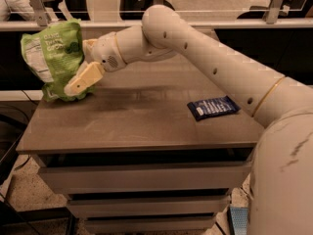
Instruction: Pick green rice chip bag
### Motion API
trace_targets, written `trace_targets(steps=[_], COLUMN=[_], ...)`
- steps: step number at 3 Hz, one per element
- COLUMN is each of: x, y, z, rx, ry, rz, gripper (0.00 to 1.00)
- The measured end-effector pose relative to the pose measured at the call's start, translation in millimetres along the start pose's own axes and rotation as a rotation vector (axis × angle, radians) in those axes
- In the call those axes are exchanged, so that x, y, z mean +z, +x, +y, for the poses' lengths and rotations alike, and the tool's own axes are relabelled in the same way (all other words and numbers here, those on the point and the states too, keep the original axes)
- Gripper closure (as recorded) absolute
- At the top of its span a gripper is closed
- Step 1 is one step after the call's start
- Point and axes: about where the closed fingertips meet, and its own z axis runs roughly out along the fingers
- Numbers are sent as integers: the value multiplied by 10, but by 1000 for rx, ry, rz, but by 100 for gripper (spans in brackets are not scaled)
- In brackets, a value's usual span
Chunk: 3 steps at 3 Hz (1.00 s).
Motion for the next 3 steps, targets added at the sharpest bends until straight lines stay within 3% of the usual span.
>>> trace_targets(steps=[1, 3], x=[206, 290], y=[-152, -236], z=[85, 146], rx=[6, 22], ry=[-36, -45], rz=[-48, -90], gripper=[18, 64])
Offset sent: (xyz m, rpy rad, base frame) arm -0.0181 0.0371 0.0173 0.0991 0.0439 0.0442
